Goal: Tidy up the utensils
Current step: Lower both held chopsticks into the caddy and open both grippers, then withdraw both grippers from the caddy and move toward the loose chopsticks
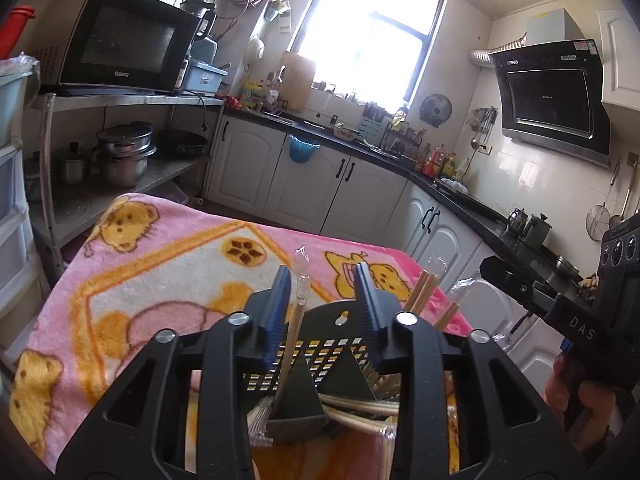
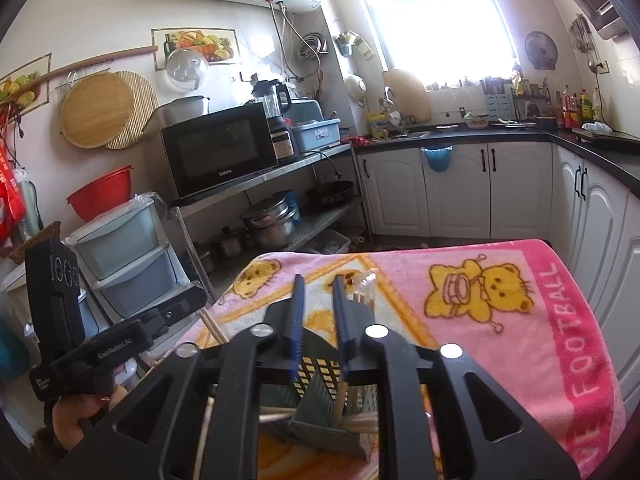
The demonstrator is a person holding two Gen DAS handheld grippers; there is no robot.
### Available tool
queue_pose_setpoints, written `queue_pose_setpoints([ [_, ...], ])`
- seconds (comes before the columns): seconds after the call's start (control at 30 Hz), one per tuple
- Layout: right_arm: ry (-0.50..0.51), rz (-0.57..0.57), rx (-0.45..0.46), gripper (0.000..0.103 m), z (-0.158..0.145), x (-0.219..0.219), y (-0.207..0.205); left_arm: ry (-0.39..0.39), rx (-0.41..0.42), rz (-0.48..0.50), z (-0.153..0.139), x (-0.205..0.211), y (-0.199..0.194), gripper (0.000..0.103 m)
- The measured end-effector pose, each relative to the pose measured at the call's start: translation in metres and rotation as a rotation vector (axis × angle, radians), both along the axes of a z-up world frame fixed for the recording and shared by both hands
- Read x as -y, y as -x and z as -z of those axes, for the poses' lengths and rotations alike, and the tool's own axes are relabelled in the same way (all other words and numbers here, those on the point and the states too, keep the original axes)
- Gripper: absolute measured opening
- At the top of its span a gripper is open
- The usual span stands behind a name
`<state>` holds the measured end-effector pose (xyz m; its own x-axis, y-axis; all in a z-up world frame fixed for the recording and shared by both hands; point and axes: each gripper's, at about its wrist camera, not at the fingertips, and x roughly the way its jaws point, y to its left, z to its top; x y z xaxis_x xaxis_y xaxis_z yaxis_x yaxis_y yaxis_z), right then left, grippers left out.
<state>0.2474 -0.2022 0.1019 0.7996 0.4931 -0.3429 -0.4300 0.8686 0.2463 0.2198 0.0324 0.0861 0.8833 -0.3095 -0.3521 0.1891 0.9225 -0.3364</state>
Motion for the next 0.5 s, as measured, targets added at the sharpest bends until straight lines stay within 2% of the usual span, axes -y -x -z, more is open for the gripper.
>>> queue_pose_setpoints([
  [0.13,0.009,0.008,-0.011,0.022,0.002,0.004,0.005,0.003,-0.003,0.003,-0.003,-0.002,0.006,0.04],
  [0.5,0.049,0.019,-0.002,0.038,0.001,0.012,0.032,0.021,0.005,0.004,-0.012,-0.003,0.034,0.071],
])
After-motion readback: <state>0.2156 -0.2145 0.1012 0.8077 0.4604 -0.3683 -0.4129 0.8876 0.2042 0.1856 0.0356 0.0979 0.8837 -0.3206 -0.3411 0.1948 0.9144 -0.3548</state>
